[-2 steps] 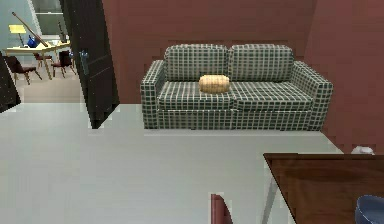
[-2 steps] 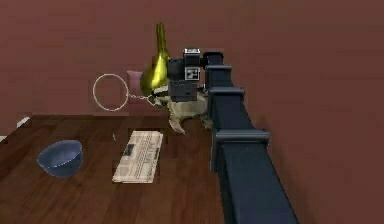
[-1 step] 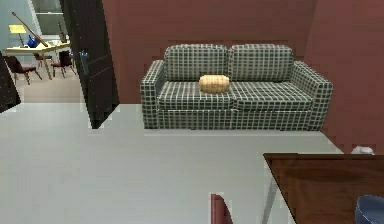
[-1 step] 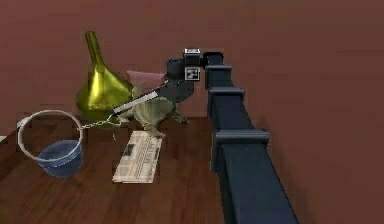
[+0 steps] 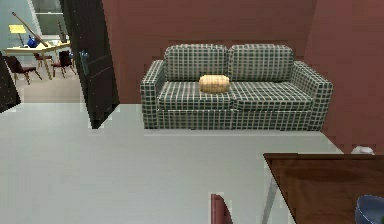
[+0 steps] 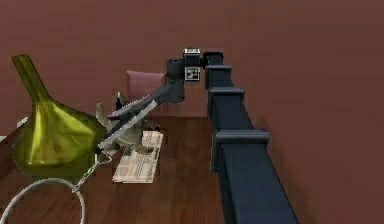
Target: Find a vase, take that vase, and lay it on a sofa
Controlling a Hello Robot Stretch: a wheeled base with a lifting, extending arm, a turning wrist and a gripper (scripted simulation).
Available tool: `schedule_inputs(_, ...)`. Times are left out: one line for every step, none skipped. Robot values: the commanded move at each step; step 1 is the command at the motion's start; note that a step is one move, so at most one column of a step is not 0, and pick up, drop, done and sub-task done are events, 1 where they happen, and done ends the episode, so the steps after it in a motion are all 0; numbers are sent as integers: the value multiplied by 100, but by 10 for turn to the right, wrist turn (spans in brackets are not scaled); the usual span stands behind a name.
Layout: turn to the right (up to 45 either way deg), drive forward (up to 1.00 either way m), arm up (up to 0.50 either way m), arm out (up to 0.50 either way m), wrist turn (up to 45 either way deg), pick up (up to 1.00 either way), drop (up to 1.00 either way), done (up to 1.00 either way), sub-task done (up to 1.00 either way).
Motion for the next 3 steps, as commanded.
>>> schedule_inputs(0, 0, 0, 0, -270, 0, 0, 0, 0)
schedule_inputs(0, 0, 0, -32, 0, 0, 0, 0, 0)
schedule_inputs(-450, 0, 0, 0, 0, 0, 0, 0, 0)
